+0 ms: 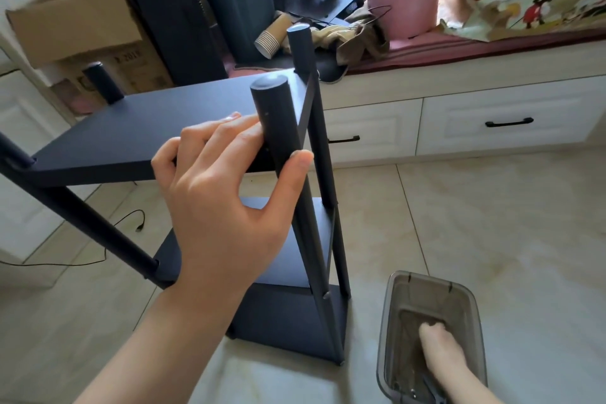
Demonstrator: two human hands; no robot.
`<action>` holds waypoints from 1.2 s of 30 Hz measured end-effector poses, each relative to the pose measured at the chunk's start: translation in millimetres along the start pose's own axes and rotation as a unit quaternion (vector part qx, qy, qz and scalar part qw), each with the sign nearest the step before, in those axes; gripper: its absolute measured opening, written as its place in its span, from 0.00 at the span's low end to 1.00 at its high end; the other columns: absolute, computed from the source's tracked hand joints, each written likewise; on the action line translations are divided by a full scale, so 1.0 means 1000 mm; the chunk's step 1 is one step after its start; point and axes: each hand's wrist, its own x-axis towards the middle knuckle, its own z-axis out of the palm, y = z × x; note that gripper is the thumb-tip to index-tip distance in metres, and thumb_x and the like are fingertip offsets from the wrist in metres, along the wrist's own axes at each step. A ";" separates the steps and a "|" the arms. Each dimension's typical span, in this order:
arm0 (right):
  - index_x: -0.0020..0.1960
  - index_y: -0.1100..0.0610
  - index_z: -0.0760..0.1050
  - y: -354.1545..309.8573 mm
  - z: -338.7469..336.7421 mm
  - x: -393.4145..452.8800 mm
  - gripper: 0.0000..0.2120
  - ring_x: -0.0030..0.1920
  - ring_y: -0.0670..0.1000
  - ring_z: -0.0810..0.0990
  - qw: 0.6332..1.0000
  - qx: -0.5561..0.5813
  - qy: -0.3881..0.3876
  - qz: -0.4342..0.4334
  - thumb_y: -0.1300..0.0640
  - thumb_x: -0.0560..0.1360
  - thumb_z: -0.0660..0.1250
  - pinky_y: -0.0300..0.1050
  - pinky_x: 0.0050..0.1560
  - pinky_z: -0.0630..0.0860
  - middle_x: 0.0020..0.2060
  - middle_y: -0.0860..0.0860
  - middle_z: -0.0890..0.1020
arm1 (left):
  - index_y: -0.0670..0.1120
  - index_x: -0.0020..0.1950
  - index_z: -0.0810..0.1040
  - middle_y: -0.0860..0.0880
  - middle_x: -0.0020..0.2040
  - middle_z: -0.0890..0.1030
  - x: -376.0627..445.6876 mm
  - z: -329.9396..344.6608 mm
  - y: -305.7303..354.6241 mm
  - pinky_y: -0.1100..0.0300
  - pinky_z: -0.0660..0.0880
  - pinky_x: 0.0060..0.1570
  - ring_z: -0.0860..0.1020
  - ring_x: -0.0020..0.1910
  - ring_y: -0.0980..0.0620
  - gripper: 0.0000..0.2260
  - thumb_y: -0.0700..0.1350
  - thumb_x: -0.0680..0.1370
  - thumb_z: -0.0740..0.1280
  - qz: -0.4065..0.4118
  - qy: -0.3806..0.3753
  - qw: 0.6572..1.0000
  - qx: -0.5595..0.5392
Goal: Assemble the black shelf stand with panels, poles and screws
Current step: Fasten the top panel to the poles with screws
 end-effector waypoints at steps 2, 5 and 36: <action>0.64 0.63 0.71 -0.006 -0.007 -0.004 0.15 0.62 0.61 0.75 0.998 -0.060 -0.015 -0.016 0.67 0.80 0.52 0.52 0.59 0.73 0.60 0.61 0.74 | 0.46 0.54 0.84 0.59 0.53 0.79 0.001 -0.001 0.001 0.55 0.61 0.62 0.78 0.58 0.49 0.16 0.57 0.80 0.65 -0.008 -0.006 1.000 -0.005; 0.56 0.58 0.71 -0.020 -0.024 -0.014 0.12 0.60 0.59 0.76 0.990 -0.125 -0.038 -0.052 0.70 0.77 0.55 0.50 0.58 0.75 0.57 0.57 0.72 | 0.48 0.55 0.84 0.59 0.54 0.79 0.002 -0.002 0.003 0.57 0.60 0.61 0.78 0.59 0.50 0.16 0.58 0.79 0.65 -0.026 -0.019 0.999 -0.007; 0.36 0.59 0.74 -0.271 -0.201 -0.201 0.24 0.29 0.50 0.74 0.836 0.501 -0.101 -0.199 0.50 0.85 0.52 0.45 0.37 0.69 0.25 0.50 0.77 | 0.50 0.62 0.69 0.49 0.57 0.81 0.067 -0.038 0.024 0.49 0.67 0.64 0.76 0.61 0.44 0.17 0.55 0.78 0.69 -0.201 -0.308 0.929 0.026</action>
